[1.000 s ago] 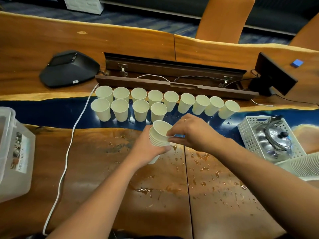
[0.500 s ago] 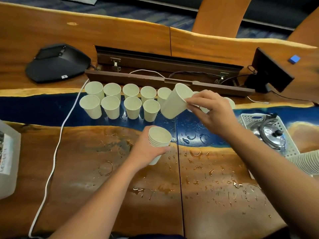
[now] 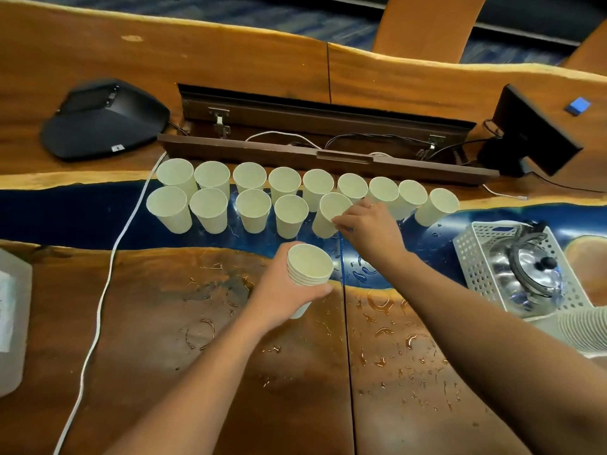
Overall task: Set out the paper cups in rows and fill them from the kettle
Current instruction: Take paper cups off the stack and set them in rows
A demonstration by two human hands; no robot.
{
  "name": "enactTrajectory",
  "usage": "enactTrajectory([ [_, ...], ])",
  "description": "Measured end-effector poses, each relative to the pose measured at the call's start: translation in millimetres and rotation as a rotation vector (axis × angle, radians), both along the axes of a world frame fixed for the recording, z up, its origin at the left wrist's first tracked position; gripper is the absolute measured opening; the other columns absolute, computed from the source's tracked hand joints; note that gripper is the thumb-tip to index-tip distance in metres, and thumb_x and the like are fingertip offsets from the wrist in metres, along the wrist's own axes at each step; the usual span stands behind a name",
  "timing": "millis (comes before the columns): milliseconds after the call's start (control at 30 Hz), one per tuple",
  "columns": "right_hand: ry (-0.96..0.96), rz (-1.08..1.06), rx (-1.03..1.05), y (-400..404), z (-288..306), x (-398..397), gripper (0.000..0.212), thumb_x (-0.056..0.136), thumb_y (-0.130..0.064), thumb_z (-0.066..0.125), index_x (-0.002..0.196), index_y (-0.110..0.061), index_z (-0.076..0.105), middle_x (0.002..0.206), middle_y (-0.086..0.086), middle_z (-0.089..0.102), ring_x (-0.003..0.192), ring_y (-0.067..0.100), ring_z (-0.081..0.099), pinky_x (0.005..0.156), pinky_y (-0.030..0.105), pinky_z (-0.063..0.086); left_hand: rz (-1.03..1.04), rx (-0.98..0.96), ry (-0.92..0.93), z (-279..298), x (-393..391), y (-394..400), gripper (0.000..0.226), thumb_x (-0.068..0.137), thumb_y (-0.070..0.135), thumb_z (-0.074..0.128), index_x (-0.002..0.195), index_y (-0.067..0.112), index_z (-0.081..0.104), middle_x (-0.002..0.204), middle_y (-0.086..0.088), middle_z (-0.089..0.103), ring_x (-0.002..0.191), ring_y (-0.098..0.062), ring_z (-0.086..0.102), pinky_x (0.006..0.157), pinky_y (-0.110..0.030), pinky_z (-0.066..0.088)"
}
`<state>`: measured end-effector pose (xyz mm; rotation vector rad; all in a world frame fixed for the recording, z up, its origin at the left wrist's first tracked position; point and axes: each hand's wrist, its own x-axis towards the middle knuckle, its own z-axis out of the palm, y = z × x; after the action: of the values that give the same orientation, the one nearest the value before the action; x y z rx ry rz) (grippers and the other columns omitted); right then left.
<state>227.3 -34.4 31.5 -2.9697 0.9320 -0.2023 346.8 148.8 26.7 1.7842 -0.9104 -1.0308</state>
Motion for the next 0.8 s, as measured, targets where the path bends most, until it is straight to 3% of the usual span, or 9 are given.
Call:
enactTrajectory([
  [100, 0.089, -0.031, 0.021, -2.1, -7.4, 5.1, 0.028, 0.091, -0.019, 0.07, 0.119, -0.021, 0.072, 0.119, 0.005, 0.07, 0.111, 0.029, 0.059, 0.095, 0.043, 0.047, -0.004, 0.013, 0.008, -0.9, 1.4, -1.7, 0.077, 0.066, 0.032, 0.091, 0.127, 0.032, 0.044, 0.118, 0.017, 0.054, 0.107, -0.002, 0.053, 0.087, -0.019, 0.04],
  [267, 0.155, -0.041, 0.068, -3.2, -17.2, 11.9, 0.032, 0.097, -0.026, 0.06, 0.128, -0.027, 0.066, 0.131, 0.0, 0.064, 0.119, 0.024, 0.052, 0.103, 0.037, 0.04, -0.005, 0.026, -0.008, -4.5, 3.1, -2.3, 0.077, 0.066, 0.035, 0.09, 0.125, 0.038, 0.041, 0.114, 0.024, 0.051, 0.105, 0.005, 0.051, 0.082, -0.014, 0.038],
  [467, 0.186, -0.042, 0.084, -4.9, -19.4, 18.3, 0.032, 0.098, -0.026, 0.059, 0.13, -0.028, 0.065, 0.131, -0.002, 0.063, 0.12, 0.023, 0.051, 0.106, 0.036, 0.039, 0.011, 0.018, -0.013, -9.3, 6.4, -1.2, 0.078, 0.065, 0.035, 0.091, 0.127, 0.036, 0.043, 0.121, 0.017, 0.054, 0.113, -0.005, 0.053, 0.096, -0.026, 0.045],
  [800, 0.128, -0.115, 0.184, -9.3, -18.1, 19.7, 0.039, 0.096, -0.029, 0.061, 0.135, -0.027, 0.06, 0.138, -0.002, 0.058, 0.126, 0.022, 0.05, 0.109, 0.037, 0.039, -0.003, 0.018, -0.04, -10.8, 7.2, -1.9, 0.081, 0.066, 0.036, 0.09, 0.13, 0.034, 0.041, 0.123, 0.014, 0.053, 0.113, -0.008, 0.052, 0.092, -0.022, 0.044],
])
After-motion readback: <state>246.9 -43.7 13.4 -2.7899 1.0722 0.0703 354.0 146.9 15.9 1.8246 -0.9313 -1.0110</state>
